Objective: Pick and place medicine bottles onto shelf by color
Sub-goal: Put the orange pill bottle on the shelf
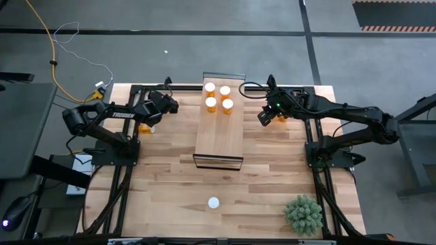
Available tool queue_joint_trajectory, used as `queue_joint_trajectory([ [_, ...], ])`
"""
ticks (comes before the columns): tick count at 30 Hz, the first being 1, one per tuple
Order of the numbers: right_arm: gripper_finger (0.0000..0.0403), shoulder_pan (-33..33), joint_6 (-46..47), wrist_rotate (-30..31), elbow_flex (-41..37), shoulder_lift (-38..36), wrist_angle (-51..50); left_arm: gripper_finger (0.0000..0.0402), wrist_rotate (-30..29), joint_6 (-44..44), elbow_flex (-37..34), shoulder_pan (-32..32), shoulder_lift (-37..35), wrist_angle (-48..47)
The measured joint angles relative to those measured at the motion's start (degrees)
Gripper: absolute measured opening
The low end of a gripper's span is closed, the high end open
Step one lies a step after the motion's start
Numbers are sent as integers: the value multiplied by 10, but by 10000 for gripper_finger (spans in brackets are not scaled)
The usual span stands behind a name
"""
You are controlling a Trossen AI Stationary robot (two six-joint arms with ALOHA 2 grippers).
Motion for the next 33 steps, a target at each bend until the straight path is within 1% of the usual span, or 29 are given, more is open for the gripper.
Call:
queue_joint_trajectory([
  [3, 131, 0, 0, 0, 0, 0, 0, 294, 5, 0, 0, 0, 0, 0],
  [13, 131, 0, 0, 0, 0, 0, 0, 242, 33, 7, 0, 1, 0, 29],
  [24, 131, 0, 6, 0, 0, 0, 0, 220, 54, 11, 0, 1, 0, 46],
  [28, 131, 0, 10, 0, 0, 0, 0, 211, 80, 34, 0, 1, 0, 61],
  [33, 131, 0, 10, 0, 0, 0, 0, 208, 85, 35, 0, 0, -1, 63],
])
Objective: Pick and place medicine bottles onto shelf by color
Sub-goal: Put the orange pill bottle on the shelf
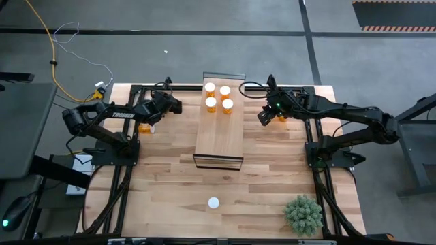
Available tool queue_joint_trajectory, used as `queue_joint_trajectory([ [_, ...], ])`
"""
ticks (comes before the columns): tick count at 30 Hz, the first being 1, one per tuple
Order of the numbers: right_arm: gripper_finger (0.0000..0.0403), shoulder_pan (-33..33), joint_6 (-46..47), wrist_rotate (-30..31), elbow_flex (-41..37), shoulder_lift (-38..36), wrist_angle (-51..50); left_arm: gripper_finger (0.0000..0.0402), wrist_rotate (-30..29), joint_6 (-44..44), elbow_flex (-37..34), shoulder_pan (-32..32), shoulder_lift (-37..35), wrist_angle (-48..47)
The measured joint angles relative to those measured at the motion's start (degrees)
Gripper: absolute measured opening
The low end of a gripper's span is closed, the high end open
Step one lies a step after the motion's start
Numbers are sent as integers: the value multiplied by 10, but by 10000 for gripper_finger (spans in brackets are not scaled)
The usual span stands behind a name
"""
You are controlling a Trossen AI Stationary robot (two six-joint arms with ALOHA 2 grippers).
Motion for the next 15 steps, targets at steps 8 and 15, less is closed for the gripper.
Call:
queue_joint_trajectory([
  [8, 131, 0, 0, 0, 0, 0, 0, 207, 59, 36, 0, 0, -6, 42],
  [15, 131, 0, 0, 0, 0, 0, 0, 207, 78, 68, 0, 0, -64, 40],
])
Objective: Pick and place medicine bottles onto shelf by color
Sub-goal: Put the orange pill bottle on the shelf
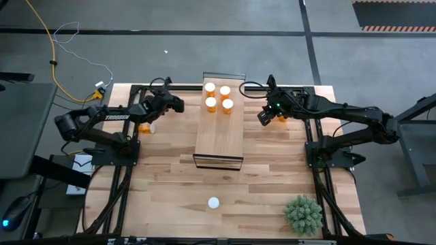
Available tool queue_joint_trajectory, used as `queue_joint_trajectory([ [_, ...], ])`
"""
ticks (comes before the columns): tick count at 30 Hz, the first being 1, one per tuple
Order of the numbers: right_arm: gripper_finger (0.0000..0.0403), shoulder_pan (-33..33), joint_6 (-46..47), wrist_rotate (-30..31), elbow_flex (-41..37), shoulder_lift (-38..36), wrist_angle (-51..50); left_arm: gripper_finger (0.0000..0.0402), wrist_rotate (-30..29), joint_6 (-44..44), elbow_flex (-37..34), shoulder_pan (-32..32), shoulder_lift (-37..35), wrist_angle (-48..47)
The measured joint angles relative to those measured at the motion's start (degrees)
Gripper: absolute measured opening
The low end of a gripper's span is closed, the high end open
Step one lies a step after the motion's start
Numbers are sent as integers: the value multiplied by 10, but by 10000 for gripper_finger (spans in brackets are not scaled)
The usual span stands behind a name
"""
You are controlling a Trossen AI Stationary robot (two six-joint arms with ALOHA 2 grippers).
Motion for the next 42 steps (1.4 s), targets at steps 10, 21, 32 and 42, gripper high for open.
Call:
queue_joint_trajectory([
  [10, 131, 0, 0, 0, 0, 0, 0, 207, 87, 62, 31, -5, -157, -45],
  [21, 131, 0, 0, 0, 0, 0, 0, 206, 106, 146, 188, -162, -222, -239],
  [32, 131, 0, 5, 0, 0, 0, 0, 206, 104, 264, 264, -376, -125, -219],
  [42, 131, 0, 10, -2, 0, 0, 0, 206, 94, 311, 325, -380, 26, -208],
])
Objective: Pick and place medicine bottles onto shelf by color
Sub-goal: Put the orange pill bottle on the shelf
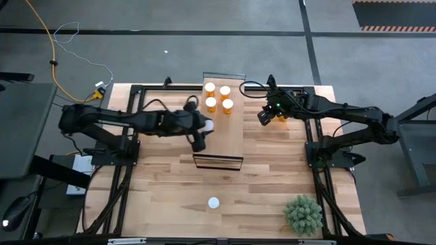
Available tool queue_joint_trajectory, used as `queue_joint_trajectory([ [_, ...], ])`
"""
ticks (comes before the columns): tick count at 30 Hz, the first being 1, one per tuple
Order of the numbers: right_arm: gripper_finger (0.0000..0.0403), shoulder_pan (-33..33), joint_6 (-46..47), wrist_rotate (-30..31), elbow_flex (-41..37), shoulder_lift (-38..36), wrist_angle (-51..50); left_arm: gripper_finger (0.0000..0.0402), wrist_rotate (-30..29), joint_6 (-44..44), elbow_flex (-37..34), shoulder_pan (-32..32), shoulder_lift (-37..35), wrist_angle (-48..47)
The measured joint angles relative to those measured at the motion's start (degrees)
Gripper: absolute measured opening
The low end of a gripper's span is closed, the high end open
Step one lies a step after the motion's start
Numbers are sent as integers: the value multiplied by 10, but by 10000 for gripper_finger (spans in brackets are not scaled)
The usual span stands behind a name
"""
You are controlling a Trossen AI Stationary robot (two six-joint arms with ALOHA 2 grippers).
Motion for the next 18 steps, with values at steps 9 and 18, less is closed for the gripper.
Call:
queue_joint_trajectory([
  [9, 131, 0, -1, 0, 0, 0, -8, 211, 0, 8, 23, 28, 42, -4],
  [18, 131, 0, -1, 0, 0, 0, -9, 234, 0, 13, 23, 39, 42, -9],
])
